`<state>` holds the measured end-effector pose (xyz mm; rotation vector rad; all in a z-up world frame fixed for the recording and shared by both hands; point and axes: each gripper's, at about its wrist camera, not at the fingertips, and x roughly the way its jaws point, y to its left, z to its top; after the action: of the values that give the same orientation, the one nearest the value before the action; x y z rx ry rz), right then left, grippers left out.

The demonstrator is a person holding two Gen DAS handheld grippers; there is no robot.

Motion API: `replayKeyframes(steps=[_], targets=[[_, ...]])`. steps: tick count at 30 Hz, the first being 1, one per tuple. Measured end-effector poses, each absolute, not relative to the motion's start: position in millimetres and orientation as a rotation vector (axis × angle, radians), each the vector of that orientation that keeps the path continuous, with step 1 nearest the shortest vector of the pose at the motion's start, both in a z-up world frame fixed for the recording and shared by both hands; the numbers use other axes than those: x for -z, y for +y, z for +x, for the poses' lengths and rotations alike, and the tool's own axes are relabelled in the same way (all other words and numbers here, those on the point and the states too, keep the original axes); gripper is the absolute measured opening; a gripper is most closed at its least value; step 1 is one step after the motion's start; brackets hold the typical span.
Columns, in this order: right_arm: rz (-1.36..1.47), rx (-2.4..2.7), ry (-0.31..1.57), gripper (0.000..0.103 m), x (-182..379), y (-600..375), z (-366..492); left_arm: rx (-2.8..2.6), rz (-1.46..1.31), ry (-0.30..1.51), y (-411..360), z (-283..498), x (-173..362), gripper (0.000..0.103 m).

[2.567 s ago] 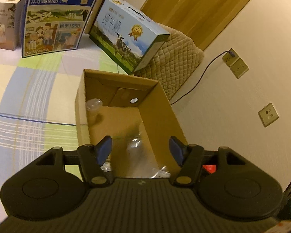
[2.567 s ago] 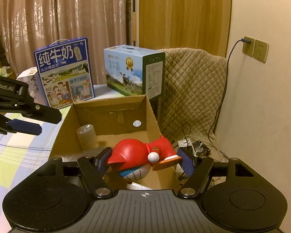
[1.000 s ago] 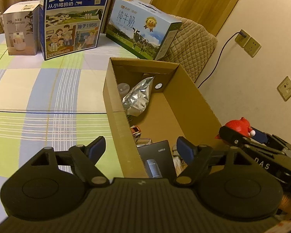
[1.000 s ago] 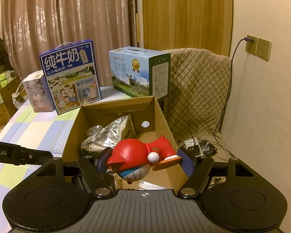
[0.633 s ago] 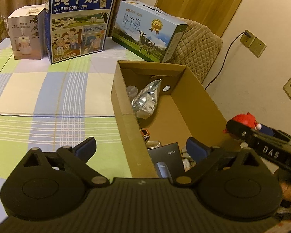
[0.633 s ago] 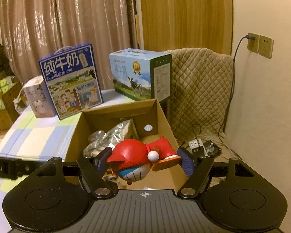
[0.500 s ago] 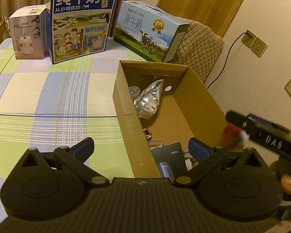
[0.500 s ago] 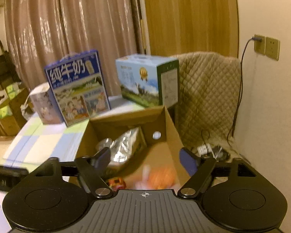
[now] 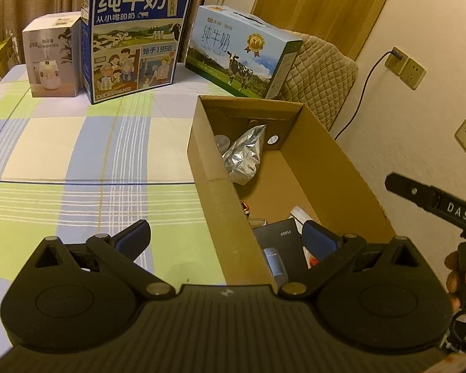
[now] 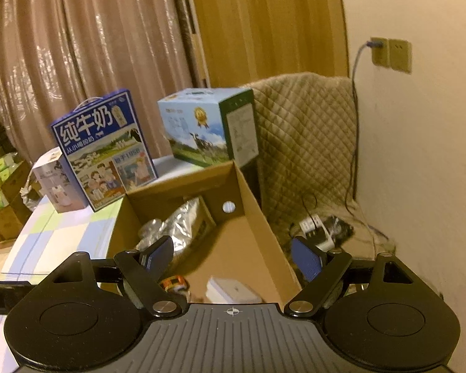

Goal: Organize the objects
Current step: 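Withdraw both open tools up and away from the cardboard box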

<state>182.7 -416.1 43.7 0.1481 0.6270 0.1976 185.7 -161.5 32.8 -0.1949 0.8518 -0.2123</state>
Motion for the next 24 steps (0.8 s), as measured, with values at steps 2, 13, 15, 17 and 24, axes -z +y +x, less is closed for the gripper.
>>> replayKeyframes(steps=[2, 13, 15, 17, 24], targets=[[0.153, -0.199, 0.644, 0.080, -44, -417, 174, 0.208, -0.187, 0.840, -160, 178, -35, 0.102], [0.100, -0.273, 0.706, 0.080, -57, -404, 119, 0.201, -0.156, 0.814, -154, 130, -52, 0.102], [0.074, -0.285, 0.708, 0.080, -59, -399, 109, 0.195, -0.153, 0.817, -152, 120, -54, 0.102], [0.060, -0.293, 0.708, 0.080, -61, -396, 100, 0.192, -0.144, 0.824, -152, 111, -55, 0.102], [0.046, -0.312, 0.715, 0.080, -67, -388, 72, 0.198, -0.115, 0.838, -154, 78, -57, 0.102]])
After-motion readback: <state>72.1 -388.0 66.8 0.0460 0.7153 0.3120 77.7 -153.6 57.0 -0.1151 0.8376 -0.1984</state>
